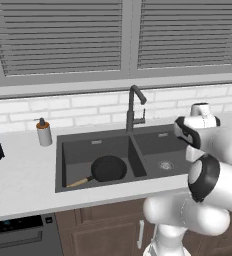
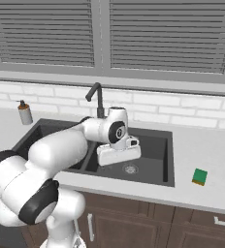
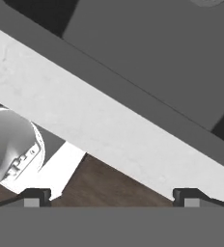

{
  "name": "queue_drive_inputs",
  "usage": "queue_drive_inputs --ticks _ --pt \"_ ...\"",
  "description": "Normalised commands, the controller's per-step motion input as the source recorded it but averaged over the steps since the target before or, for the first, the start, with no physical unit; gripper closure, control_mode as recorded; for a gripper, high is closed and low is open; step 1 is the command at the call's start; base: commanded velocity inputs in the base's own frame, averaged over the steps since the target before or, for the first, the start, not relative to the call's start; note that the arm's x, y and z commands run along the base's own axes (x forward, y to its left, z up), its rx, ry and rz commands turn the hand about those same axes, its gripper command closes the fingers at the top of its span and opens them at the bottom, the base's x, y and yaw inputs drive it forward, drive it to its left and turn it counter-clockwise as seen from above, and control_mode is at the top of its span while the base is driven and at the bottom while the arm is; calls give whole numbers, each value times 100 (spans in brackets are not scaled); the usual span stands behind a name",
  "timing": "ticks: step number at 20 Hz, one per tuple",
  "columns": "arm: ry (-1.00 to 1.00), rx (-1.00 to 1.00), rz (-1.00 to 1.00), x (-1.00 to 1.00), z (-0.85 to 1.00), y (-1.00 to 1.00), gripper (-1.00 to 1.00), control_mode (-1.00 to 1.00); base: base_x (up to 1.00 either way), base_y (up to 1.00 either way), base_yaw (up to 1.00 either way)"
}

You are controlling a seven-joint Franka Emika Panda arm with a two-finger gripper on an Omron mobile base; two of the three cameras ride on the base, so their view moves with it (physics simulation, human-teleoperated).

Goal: Pick the pan and sponge and place them into the sink. Then turn on the water.

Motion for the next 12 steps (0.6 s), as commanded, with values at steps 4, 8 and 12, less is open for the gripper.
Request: queue_drive_inputs --ticks 4,8,12 --pt "2 6 -3 35 0 -75 -100 -100 0 0 0" --pt "0 5 -7 26 0 -53 -100 -100 0 0 0" --pt "0 2 -5 28 0 -36 -100 -100 0 0 0"
